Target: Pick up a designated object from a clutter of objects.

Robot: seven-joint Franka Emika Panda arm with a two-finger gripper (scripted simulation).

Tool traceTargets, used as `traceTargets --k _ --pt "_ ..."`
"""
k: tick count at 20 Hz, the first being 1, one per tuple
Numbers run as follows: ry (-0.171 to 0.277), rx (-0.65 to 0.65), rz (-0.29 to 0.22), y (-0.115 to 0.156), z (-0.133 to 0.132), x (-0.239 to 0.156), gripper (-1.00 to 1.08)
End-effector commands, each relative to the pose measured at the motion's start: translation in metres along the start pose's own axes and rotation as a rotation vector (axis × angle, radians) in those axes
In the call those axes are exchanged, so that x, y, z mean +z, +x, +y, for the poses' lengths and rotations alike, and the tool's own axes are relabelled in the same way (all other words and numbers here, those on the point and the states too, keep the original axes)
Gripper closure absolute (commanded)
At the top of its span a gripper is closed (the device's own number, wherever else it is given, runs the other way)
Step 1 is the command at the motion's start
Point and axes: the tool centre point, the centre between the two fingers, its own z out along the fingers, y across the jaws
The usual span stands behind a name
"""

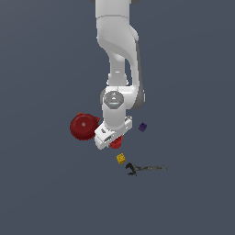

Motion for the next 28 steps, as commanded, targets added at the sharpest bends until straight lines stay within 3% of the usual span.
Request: traceTargets --k 1,2,17,28 --pt "-0.001 0.000 0.001 0.000 0.001 0.002 -0.92" --pt "-0.001 0.000 0.001 0.000 0.001 0.002 1.08" --pt "-0.003 0.001 0.002 -0.001 0.001 -0.005 1.08" --pt "-0.003 0.000 0.002 -0.010 -0.004 -0.059 1.08"
